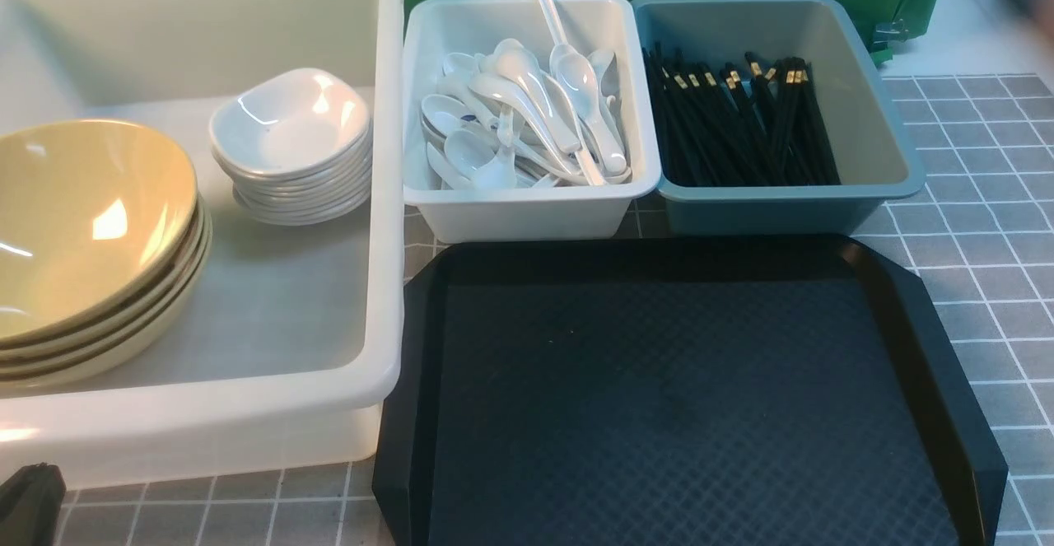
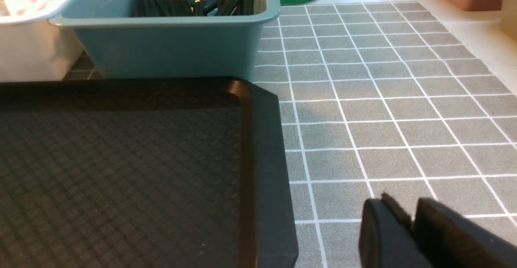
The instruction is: On grey table put chopsticks spoon bowls plates into blue grey white boxes.
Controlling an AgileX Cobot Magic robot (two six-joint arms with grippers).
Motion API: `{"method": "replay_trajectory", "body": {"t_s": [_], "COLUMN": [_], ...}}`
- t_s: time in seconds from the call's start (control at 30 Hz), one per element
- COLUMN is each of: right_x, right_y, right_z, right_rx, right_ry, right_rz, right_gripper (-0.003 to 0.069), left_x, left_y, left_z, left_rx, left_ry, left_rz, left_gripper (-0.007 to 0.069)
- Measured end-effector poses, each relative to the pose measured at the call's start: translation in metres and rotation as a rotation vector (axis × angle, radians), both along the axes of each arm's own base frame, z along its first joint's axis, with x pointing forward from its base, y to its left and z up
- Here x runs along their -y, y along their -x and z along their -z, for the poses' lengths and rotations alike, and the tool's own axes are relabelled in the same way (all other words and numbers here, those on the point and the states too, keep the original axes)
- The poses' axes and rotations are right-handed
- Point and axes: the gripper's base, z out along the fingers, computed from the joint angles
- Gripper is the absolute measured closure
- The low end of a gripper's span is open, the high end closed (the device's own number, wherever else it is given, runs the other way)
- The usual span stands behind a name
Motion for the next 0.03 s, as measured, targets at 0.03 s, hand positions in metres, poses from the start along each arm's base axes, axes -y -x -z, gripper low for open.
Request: {"method": "replay_trajectory", "body": {"t_s": [0.03], "right_x": [0.0000], "right_y": [0.0000], "right_z": [0.0000], "right_rx": [0.000], "right_ry": [0.000], "right_rz": [0.000], "right_gripper": [0.0510], "left_x": [0.0000], "left_y": [0.0000], "left_z": [0.0000], "left_rx": [0.000], "left_ry": [0.000], "left_rz": [0.000], "left_gripper": [0.0633]}}
